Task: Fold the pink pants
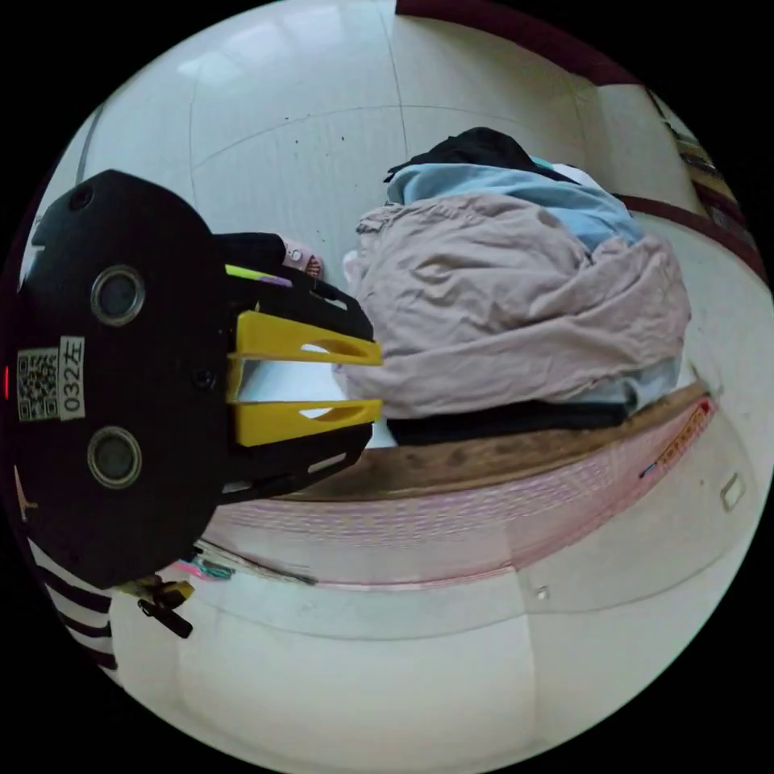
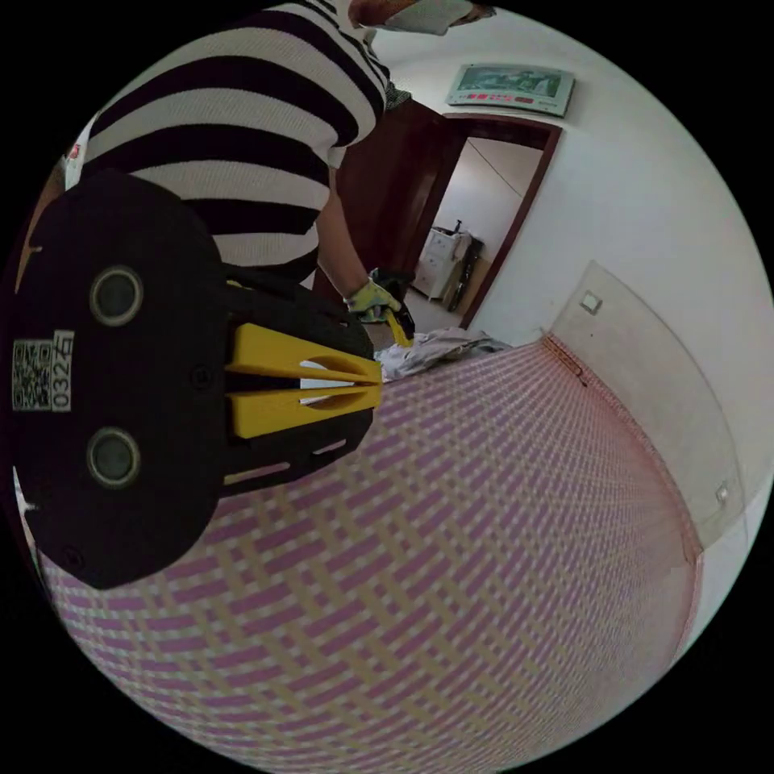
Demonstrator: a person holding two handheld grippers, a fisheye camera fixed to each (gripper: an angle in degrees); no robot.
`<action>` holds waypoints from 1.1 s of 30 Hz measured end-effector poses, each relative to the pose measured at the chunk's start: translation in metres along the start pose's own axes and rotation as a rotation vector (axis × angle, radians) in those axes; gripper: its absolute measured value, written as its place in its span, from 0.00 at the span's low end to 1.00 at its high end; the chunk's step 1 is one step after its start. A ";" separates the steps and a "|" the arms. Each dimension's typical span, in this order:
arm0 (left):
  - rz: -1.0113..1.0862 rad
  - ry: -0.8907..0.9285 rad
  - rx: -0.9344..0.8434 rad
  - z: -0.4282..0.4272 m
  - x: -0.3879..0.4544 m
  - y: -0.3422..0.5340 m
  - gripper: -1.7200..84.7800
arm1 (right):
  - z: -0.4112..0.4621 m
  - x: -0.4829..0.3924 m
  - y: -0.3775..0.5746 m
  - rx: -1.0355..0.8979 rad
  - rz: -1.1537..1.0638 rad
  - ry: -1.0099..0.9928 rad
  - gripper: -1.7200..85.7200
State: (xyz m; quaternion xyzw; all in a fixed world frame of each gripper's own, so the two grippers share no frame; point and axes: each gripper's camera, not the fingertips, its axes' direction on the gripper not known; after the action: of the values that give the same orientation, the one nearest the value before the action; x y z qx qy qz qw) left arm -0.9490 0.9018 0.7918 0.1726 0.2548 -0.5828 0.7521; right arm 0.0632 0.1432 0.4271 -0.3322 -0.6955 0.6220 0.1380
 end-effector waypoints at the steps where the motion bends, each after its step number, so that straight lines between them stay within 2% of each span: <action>1: 0.006 0.012 -0.004 -0.010 0.005 -0.005 0.10 | 0.014 0.006 -0.004 -0.017 -0.019 0.001 0.01; 8: -0.014 -0.041 -0.047 -0.055 0.039 -0.001 0.12 | 0.071 0.056 -0.003 -0.086 -0.082 -0.001 0.01; 11: -0.011 -0.068 -0.058 -0.081 0.051 0.018 0.08 | 0.083 0.083 0.010 -0.114 -0.105 0.000 0.01; 13: 0.004 -0.083 -0.052 -0.107 0.061 0.037 0.03 | 0.088 0.108 0.023 -0.135 -0.122 -0.001 0.01; 17: 0.040 -0.077 -0.041 -0.149 0.080 0.069 0.01 | 0.095 0.156 0.042 -0.177 -0.130 -0.040 0.01; 20: 0.008 0.035 -0.016 -0.192 0.093 0.091 0.01 | 0.103 0.199 0.052 -0.242 -0.147 -0.073 0.01; 23: -0.002 0.223 0.035 -0.242 0.113 0.105 0.01 | 0.108 0.236 0.055 -0.293 -0.167 -0.120 0.01; 29: 0.100 0.394 0.169 -0.365 0.181 0.139 0.01 | 0.111 0.286 0.042 -0.378 -0.265 -0.158 0.01; 33: 0.228 0.626 0.260 -0.439 0.236 0.180 0.01 | 0.099 0.305 0.028 -0.353 -0.314 -0.188 0.01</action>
State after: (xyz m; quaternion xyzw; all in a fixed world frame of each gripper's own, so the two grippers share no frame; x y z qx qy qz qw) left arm -0.8102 1.0066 0.2915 0.4642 0.3757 -0.4415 0.6696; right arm -0.2152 0.2600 0.3140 -0.1797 -0.8462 0.4899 0.1075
